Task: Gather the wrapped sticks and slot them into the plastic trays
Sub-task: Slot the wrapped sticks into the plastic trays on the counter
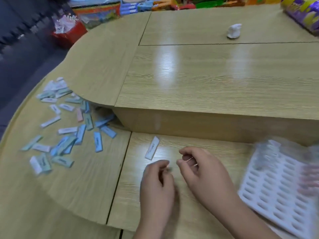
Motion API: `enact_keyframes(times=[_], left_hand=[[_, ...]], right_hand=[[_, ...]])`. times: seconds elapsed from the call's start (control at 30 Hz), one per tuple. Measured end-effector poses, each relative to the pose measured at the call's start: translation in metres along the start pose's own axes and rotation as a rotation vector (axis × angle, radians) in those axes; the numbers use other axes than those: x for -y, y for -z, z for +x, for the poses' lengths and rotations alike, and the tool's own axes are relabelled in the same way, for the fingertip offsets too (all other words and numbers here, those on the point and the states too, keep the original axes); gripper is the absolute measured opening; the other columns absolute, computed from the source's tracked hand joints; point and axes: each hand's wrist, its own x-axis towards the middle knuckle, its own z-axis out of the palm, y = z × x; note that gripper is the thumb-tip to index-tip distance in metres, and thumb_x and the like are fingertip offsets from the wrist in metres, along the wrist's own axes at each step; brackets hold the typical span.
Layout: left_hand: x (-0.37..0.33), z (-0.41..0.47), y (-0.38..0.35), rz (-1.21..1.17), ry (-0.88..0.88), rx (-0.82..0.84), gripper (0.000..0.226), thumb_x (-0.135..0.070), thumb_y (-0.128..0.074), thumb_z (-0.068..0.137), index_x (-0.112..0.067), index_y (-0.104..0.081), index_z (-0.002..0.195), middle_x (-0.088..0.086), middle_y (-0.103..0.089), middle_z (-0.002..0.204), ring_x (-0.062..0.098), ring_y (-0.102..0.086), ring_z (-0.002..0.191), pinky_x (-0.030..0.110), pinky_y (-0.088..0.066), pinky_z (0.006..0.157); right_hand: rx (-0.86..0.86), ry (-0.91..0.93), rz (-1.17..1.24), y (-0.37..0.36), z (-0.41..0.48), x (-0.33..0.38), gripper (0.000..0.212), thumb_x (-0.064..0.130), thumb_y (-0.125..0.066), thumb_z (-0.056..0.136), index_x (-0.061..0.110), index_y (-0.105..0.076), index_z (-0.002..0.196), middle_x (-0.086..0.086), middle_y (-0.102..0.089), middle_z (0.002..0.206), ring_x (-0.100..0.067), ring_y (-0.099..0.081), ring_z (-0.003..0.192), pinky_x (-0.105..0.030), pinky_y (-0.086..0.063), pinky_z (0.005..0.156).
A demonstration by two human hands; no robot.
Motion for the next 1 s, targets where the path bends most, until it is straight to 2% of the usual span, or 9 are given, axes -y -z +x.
enact_keyframes(times=[0.1, 0.23, 0.33, 0.53, 0.63, 0.73, 0.8, 0.9, 1.0], left_hand=[[0.024, 0.039, 0.03, 0.091, -0.057, -0.159, 0.02, -0.015, -0.065, 0.091, -0.029, -0.061, 0.105, -0.015, -0.053, 0.103, 0.017, -0.063, 0.1, 0.04, -0.052, 0.089], [0.037, 0.068, 0.032, 0.386, -0.132, -0.104, 0.033, -0.033, -0.075, 0.085, -0.015, -0.067, 0.111, 0.001, -0.054, 0.111, 0.025, -0.052, 0.105, 0.03, -0.038, 0.081], [0.032, 0.072, 0.023, 0.451, -0.16, -0.11, 0.029, -0.034, -0.076, 0.083, -0.018, -0.069, 0.107, 0.0, -0.055, 0.115, 0.024, -0.049, 0.105, 0.036, -0.047, 0.082], [0.023, 0.071, 0.015, 0.16, 0.075, -0.083, 0.012, -0.025, -0.075, 0.082, -0.026, -0.063, 0.079, -0.012, -0.068, 0.076, 0.008, -0.065, 0.073, 0.03, -0.052, 0.064], [0.017, 0.066, 0.013, -0.129, 0.138, -0.024, 0.014, -0.021, -0.081, 0.08, -0.024, -0.068, 0.077, -0.016, -0.071, 0.071, 0.0, -0.064, 0.061, 0.015, -0.047, 0.056], [0.007, 0.059, 0.01, -0.344, 0.128, 0.098, 0.011, -0.015, -0.083, 0.08, -0.019, -0.073, 0.081, -0.005, -0.075, 0.075, 0.009, -0.068, 0.067, 0.019, -0.051, 0.061], [0.0, 0.051, 0.007, -0.394, 0.08, 0.204, 0.009, -0.016, -0.082, 0.081, -0.018, -0.074, 0.083, 0.0, -0.076, 0.077, 0.01, -0.068, 0.068, 0.019, -0.052, 0.061], [-0.005, 0.042, -0.003, -0.391, -0.024, 0.264, 0.008, -0.021, -0.076, 0.088, -0.029, -0.075, 0.086, 0.003, -0.074, 0.079, 0.015, -0.066, 0.068, 0.022, -0.053, 0.06], [-0.007, 0.03, -0.023, -0.326, -0.042, 0.267, 0.017, -0.025, -0.064, 0.097, -0.035, -0.074, 0.087, -0.004, -0.075, 0.085, 0.021, -0.07, 0.078, 0.041, -0.06, 0.077]], right_hand=[[0.016, -0.082, -0.023, -0.036, 0.019, 0.004, 0.023, 0.043, -0.061, 0.089, 0.034, -0.061, 0.111, 0.021, -0.06, 0.085, 0.007, -0.057, 0.079, -0.014, -0.042, 0.067], [0.0, -0.137, -0.055, -0.063, 0.04, 0.007, 0.021, 0.041, -0.062, 0.088, 0.032, -0.064, 0.108, 0.022, -0.062, 0.076, 0.008, -0.057, 0.072, -0.012, -0.038, 0.06], [-0.004, -0.184, -0.052, -0.066, 0.047, 0.006, 0.019, 0.04, -0.062, 0.089, 0.032, -0.065, 0.106, 0.023, -0.063, 0.075, 0.008, -0.058, 0.071, -0.014, -0.04, 0.06], [-0.002, -0.291, 0.068, -0.057, 0.048, -0.004, 0.016, 0.038, -0.067, 0.088, 0.031, -0.068, 0.102, 0.02, -0.068, 0.073, 0.008, -0.061, 0.071, -0.015, -0.046, 0.065], [0.058, -0.435, 0.428, -0.048, 0.049, -0.007, 0.018, 0.033, -0.07, 0.088, 0.02, -0.071, 0.101, 0.013, -0.071, 0.071, 0.003, -0.062, 0.063, -0.019, -0.046, 0.065], [0.143, -0.462, 0.768, -0.029, 0.043, -0.001, 0.011, 0.025, -0.067, 0.092, 0.023, -0.074, 0.084, 0.005, -0.07, 0.066, -0.001, -0.059, 0.058, -0.016, -0.047, 0.056], [0.105, -0.404, 0.748, -0.011, 0.036, 0.001, 0.025, 0.025, -0.067, 0.092, 0.027, -0.068, 0.068, 0.006, -0.065, 0.061, 0.0, -0.052, 0.051, -0.011, -0.04, 0.049], [-0.019, -0.341, 0.672, 0.027, 0.022, -0.001, 0.017, 0.03, -0.067, 0.091, 0.028, -0.069, 0.075, 0.004, -0.068, 0.065, -0.003, -0.054, 0.056, -0.013, -0.04, 0.052], [-0.153, -0.301, 0.631, 0.073, 0.002, -0.013, 0.012, 0.035, -0.067, 0.087, 0.027, -0.068, 0.077, 0.0, -0.069, 0.067, -0.004, -0.054, 0.055, -0.017, -0.043, 0.054]])
